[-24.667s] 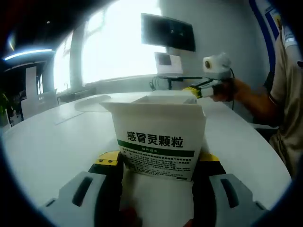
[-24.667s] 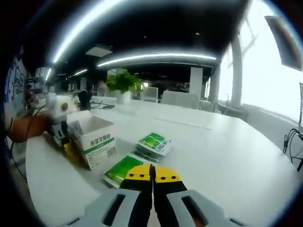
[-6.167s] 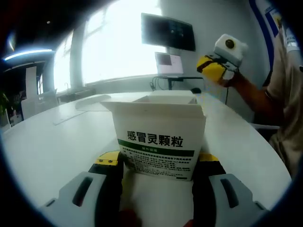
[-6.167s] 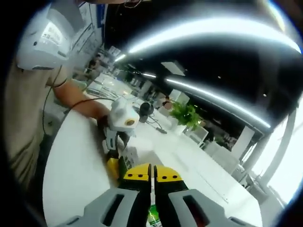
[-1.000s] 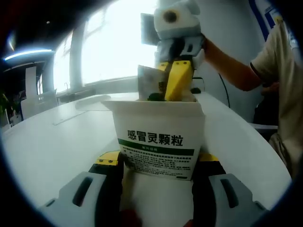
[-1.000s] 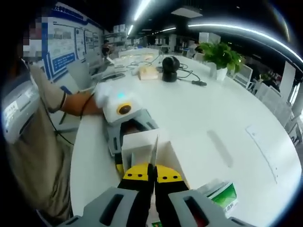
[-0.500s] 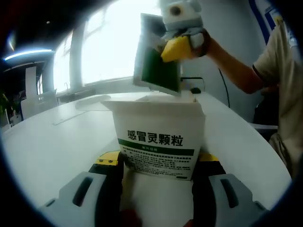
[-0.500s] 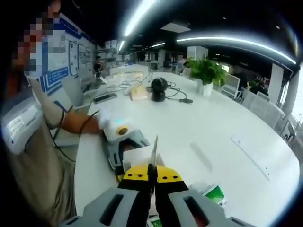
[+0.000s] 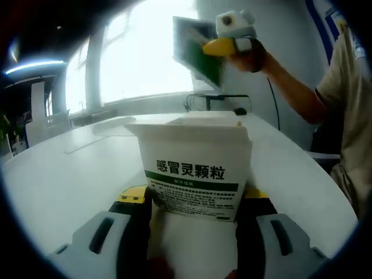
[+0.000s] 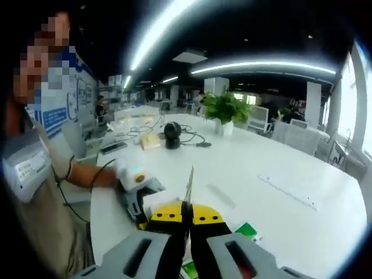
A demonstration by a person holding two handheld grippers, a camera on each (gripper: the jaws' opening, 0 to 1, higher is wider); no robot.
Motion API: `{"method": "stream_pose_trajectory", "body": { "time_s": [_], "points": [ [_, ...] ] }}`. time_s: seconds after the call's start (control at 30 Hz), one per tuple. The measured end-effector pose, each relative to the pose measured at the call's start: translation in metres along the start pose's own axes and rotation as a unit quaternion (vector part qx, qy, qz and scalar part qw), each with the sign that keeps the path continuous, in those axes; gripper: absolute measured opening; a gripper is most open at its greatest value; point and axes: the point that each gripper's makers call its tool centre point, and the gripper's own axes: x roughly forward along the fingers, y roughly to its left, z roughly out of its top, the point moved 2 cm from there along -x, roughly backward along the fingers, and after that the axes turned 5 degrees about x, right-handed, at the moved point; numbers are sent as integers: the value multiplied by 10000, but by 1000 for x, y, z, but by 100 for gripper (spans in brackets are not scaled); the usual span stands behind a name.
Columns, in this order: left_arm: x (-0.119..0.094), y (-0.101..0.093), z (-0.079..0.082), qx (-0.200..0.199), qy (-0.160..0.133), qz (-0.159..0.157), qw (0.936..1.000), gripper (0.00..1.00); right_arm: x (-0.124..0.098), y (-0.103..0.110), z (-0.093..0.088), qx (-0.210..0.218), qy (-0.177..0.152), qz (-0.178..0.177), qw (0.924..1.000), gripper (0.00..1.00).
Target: Take out ganmaoling bag from box put it on table
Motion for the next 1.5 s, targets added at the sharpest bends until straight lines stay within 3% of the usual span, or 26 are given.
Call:
{"method": "stream_pose_trajectory", "body": {
  "time_s": [0.17,0.37,0.6,1.03,1.23,1.37,1.5],
  "points": [
    [0,0,0,-1,-1,-1,10000,49,-13,-10,-15,504,-296,-184,9981,0],
    [0,0,0,2,-2,0,10000,49,-19,-26,-44,978,-333,-450,9936,0],
    [0,1,0,4,-3,-1,10000,49,-23,-34,-63,1344,-451,-659,9877,0],
    [0,1,0,5,-2,1,10000,49,-12,-28,-92,2017,-557,-702,9753,0],
    [0,1,0,6,-3,-1,10000,49,-7,-29,-100,2534,-696,-669,9625,0],
    [0,0,0,6,-3,0,10000,49,1,-32,-110,3121,-728,-610,9453,0],
    [0,0,0,5,-2,0,10000,49,9,-35,-120,3306,-591,-636,9398,0]
  ]
}}
